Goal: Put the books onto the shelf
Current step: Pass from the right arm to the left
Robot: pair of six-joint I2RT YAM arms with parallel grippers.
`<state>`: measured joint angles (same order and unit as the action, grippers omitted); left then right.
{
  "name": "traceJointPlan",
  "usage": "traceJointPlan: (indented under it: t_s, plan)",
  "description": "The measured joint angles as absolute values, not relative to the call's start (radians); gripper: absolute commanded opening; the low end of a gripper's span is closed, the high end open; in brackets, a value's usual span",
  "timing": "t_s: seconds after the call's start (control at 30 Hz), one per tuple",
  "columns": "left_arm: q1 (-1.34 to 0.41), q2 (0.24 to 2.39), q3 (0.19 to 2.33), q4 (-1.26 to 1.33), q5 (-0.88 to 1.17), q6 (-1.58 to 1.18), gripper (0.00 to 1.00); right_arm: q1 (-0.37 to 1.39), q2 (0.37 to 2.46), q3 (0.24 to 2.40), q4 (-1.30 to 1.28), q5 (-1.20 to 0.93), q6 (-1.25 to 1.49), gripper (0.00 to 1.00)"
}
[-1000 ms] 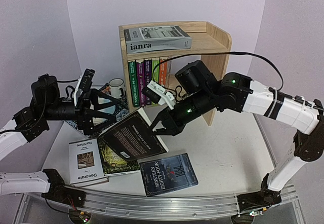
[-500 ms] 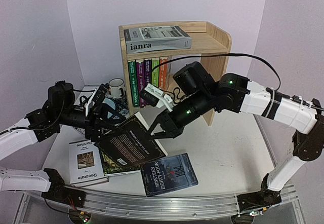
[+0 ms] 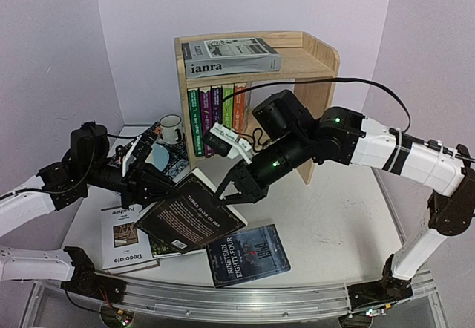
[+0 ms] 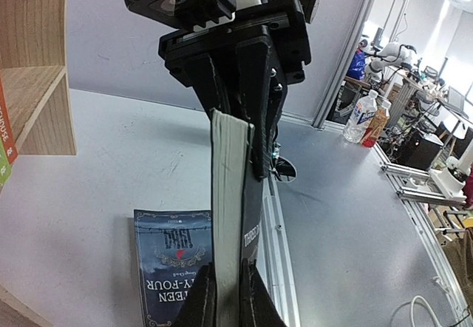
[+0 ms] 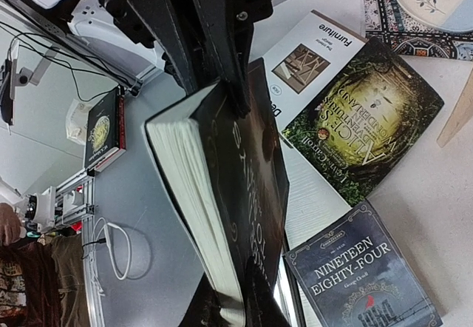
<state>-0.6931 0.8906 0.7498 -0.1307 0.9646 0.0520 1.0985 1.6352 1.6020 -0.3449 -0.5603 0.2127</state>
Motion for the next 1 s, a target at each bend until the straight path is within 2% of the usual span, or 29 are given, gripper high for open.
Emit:
traceJointPlan:
  t_s: [0.07, 0.13, 0.2, 0.23, 0.27, 0.47, 0.53, 0.57, 0.63, 0.67, 0.8, 0.87, 0.93, 1.0]
  plan:
    - [-0.693, 0.891, 0.75, -0.129, 0.973, 0.051, 0.62, 1.098, 1.636, 1.602, -0.34, -0.565, 0.211, 0.0]
    - [-0.694, 0.891, 0.75, -0.129, 0.989, 0.047, 0.69, 1.098, 1.641, 1.602, -0.327, -0.572, 0.21, 0.0]
    - [-0.695, 0.891, 0.75, -0.129, 1.003, 0.04, 0.7, 1.098, 1.646, 1.602, -0.312, -0.577, 0.21, 0.0]
    - [-0.695, 0.891, 0.75, -0.129, 1.007, 0.037, 0.68, 1.098, 1.65, 1.602, -0.306, -0.578, 0.21, 0.0]
    - [-0.695, 0.891, 0.75, -0.129, 1.011, 0.034, 0.6, 1.098, 1.653, 1.602, -0.302, -0.581, 0.21, 0.0]
    - [-0.694, 0.899, 0.749, -0.121, 1.015, 0.024, 0.07, 1.1, 1.659, 1.602, -0.295, -0.602, 0.21, 0.0]
    - [-0.694, 0.915, 0.749, -0.113, 1.02, 0.021, 0.0, 1.102, 1.659, 1.602, -0.297, -0.61, 0.21, 0.01]
    - [-0.694, 0.923, 0.749, -0.111, 1.026, 0.024, 0.0, 1.102, 1.659, 1.602, -0.302, -0.609, 0.21, 0.07]
    - [-0.694, 0.933, 0.749, -0.108, 1.028, 0.023, 0.0, 1.1, 1.661, 1.602, -0.31, -0.605, 0.209, 0.29]
    - [-0.694, 0.936, 0.749, -0.105, 1.027, 0.023, 0.0, 1.1, 1.662, 1.602, -0.311, -0.6, 0.211, 0.33]
    - [-0.698, 0.945, 0.749, -0.114, 1.008, -0.001, 0.0, 1.099, 1.663, 1.602, -0.251, -0.568, 0.207, 0.65]
    - [-0.698, 0.947, 0.749, -0.115, 0.983, -0.021, 0.0, 1.098, 1.662, 1.598, -0.231, -0.549, 0.203, 0.75]
    - [-0.699, 0.947, 0.749, -0.112, 0.956, -0.035, 0.0, 1.098, 1.655, 1.578, -0.209, -0.515, 0.195, 0.78]
    - [-0.699, 0.946, 0.749, -0.105, 0.924, -0.054, 0.0, 1.098, 1.637, 1.542, -0.188, -0.477, 0.199, 0.85]
